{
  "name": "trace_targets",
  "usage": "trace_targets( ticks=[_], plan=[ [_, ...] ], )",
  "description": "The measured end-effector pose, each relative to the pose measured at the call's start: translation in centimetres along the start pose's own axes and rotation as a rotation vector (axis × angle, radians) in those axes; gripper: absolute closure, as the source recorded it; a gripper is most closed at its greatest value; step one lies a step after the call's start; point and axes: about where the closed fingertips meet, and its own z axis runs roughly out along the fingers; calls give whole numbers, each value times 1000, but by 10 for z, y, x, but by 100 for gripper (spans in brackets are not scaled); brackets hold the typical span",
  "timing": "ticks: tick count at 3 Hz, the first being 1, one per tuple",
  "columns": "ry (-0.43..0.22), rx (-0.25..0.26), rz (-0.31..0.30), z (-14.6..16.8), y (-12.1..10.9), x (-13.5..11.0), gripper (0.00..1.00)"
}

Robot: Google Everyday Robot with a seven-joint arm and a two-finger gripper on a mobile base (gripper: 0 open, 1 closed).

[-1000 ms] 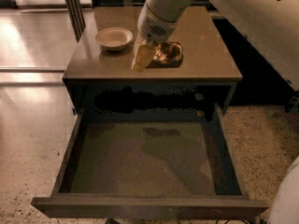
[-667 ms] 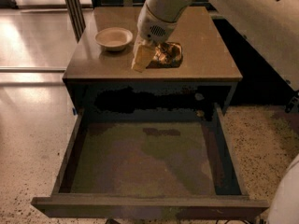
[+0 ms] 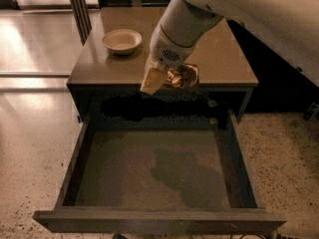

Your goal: Place orange can into top drawer

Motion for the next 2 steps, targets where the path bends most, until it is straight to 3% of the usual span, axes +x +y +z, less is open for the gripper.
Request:
trace_targets(
  ticks=[1, 2],
  plan=[
    [-15, 9, 55, 20, 40, 13, 100],
    [-1, -44, 80, 66, 79, 34, 100]
  ],
)
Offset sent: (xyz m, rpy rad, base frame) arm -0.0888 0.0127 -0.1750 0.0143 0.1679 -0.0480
